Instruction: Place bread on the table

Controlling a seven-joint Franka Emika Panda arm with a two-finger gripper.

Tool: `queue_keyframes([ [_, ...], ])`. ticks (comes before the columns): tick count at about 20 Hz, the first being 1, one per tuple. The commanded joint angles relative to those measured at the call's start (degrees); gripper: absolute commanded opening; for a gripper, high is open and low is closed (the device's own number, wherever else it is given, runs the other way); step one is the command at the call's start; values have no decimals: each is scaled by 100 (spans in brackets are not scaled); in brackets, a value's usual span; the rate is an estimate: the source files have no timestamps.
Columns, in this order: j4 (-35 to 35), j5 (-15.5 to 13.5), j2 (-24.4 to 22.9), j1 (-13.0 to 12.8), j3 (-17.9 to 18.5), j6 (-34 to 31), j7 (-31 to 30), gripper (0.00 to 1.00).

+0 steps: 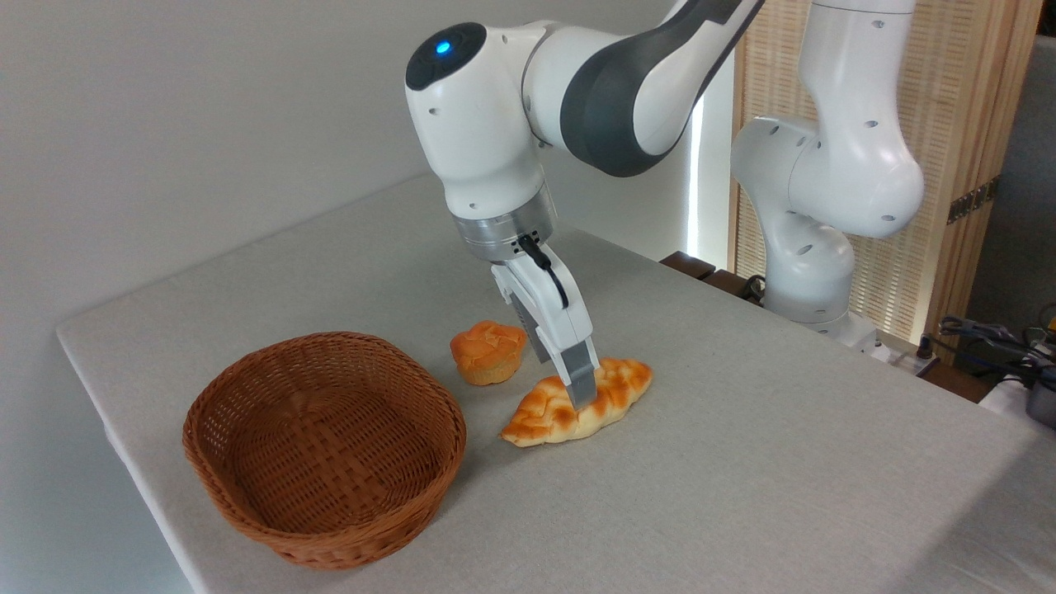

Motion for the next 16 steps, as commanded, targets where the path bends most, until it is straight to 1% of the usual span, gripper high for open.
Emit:
queue_keyframes([
  [1, 621, -13, 102, -34, 15, -175, -511, 100],
  [2, 840, -22, 154, -43, -20, -184, -783, 100],
  [4, 1489, -49, 295, -43, -161, -228, -1416, 100],
  [5, 1850, -110, 400, -43, -222, -254, -1584, 100],
  [6, 2245, -189, 531, -16, -275, -272, -1629, 100],
  [7, 2588, -320, 654, 10, -284, -307, -1682, 100],
  [9, 3134, -724, 901, 238, -293, -509, -2032, 100],
  [10, 3310, -821, 971, 265, -293, -570, -2069, 100],
  [12, 3365, -822, 981, 265, -293, -720, -2034, 100],
  [16, 3374, -814, 981, 256, -285, -738, -2025, 100],
])
